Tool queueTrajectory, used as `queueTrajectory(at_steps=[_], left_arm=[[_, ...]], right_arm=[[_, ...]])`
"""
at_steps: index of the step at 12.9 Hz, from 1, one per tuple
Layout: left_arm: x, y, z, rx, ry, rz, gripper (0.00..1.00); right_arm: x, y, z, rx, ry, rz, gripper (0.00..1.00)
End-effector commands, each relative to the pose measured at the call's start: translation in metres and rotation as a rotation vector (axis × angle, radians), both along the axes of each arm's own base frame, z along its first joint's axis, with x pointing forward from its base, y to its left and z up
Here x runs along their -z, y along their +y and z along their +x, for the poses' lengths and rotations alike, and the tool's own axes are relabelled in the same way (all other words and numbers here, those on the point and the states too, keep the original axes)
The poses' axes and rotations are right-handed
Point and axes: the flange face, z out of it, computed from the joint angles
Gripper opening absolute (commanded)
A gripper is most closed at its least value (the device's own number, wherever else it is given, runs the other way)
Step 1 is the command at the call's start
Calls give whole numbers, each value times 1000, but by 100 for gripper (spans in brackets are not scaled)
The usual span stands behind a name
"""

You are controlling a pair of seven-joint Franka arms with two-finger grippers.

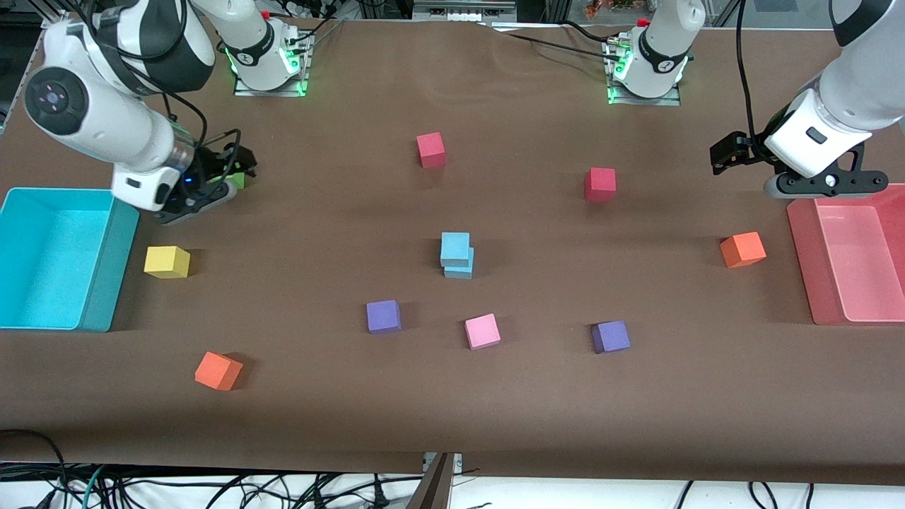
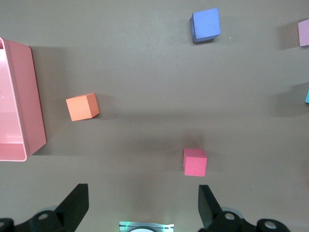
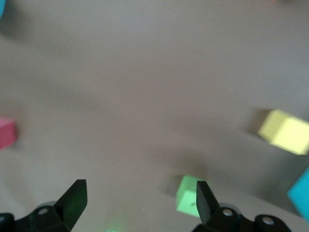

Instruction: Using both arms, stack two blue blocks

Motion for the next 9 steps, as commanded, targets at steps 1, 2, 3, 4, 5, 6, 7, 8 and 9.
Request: queueTrajectory(at_steps=[1,2,3,4,5,6,7,8,9], left_arm=[[-2,2,-7,11,3,12,100],[-2,2,-7,11,3,12,100],[-3,3,-8,11,1,12,100],[0,2,-8,12,7,11,100],[-1,3,-8,12,7,13,100],[-1,2,-8,12,4,11,100],[0,3,-7,12,7,13,100],[0,2,-7,12,7,11,100],[-1,2,-8,12,6,11,100]], right_arm=[[-51,-19,33,85,-88,-15,100],[-66,-45,41,179,-120,-14,100],[-80,-63,46,247,-150,-13,100],[-99,-80,47,285,-168,-10,100],[-104,-85,40,301,-139,-6,100],[-105,-93,32,343,-103,1,100],[-104,-107,29,383,-93,-1,100],[-104,-109,27,388,-90,-2,100],[-106,-118,25,403,-90,-5,100]])
